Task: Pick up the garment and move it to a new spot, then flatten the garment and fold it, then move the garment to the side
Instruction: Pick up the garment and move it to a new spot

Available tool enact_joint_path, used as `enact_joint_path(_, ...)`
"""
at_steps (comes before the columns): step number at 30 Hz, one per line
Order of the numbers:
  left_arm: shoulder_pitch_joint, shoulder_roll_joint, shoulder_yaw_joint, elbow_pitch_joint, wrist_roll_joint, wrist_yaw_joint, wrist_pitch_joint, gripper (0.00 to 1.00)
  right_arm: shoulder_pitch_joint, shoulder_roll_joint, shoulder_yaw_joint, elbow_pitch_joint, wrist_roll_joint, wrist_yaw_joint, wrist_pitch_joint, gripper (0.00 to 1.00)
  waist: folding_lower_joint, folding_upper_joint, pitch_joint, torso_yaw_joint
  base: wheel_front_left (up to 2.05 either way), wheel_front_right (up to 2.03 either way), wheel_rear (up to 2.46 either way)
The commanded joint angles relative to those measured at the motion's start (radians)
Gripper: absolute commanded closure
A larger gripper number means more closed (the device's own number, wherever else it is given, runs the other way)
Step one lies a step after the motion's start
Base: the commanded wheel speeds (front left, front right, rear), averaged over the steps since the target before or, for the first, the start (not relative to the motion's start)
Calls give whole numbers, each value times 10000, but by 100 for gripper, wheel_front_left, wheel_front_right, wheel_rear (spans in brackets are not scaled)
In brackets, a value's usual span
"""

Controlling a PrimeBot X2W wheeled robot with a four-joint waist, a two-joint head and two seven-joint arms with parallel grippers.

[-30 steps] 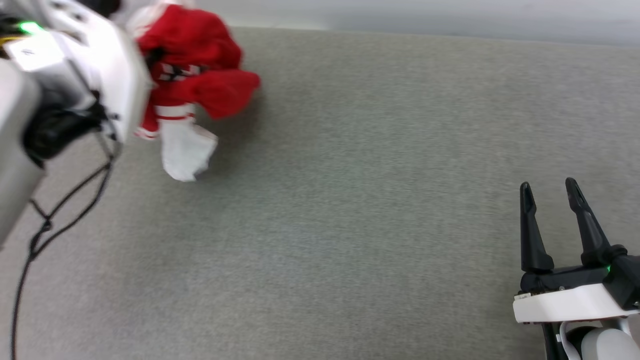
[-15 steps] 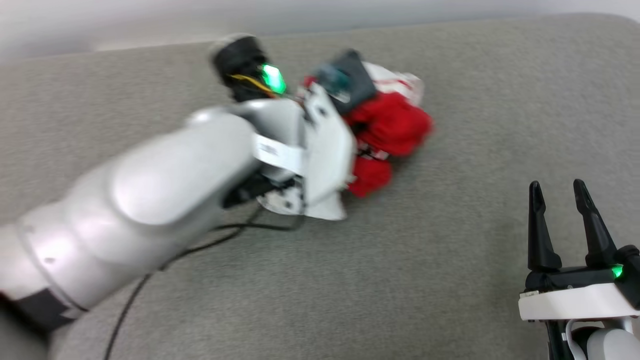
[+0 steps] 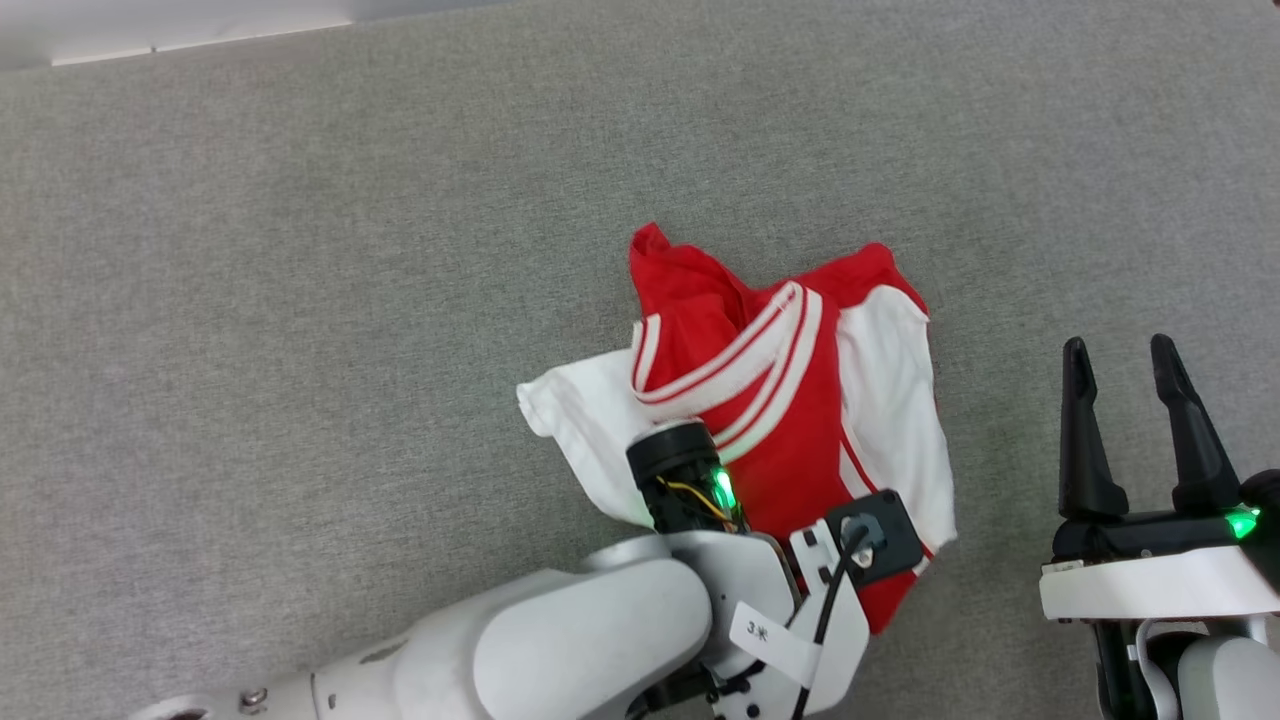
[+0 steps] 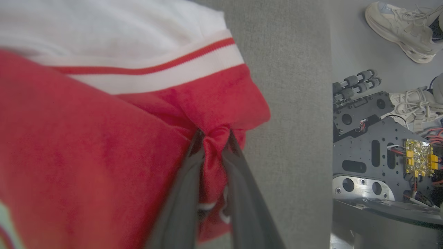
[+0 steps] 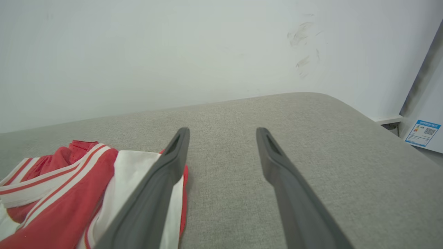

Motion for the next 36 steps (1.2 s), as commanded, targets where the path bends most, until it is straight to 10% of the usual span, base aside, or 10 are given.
enact_joint_path(1,148,-43,11,-53,-16,1,21,100,-105,30,-43,9,6,-3,-21,0,0,-1,22,27,0,0,0)
enact_joint_path(5,238,-167,10,43,-78,1,-499,100,-85,30,-122,98,-80,-3,-21,0,0,-1,-100,217,0,0,0)
enact_joint_path(6,89,-212,13,105,-23,3,-863,2,-51,29,-136,123,-91,-3,-21,0,0,-1,-179,276,0,0,0)
enact_joint_path(14,-726,-396,593,1427,-183,91,-5558,0,531,30,-317,190,-325,-3,-21,0,0,-1,-1225,774,0,0,0)
enact_joint_path(19,-296,-216,1637,2124,73,1148,-7808,0,845,30,-430,169,-429,-3,-21,0,0,-1,-1744,1079,0,0,0)
enact_joint_path(36,4539,1226,6921,-247,2187,4487,-8441,0,1532,29,-498,44,-577,-3,-21,0,0,-1,-2751,1840,0,0,0)
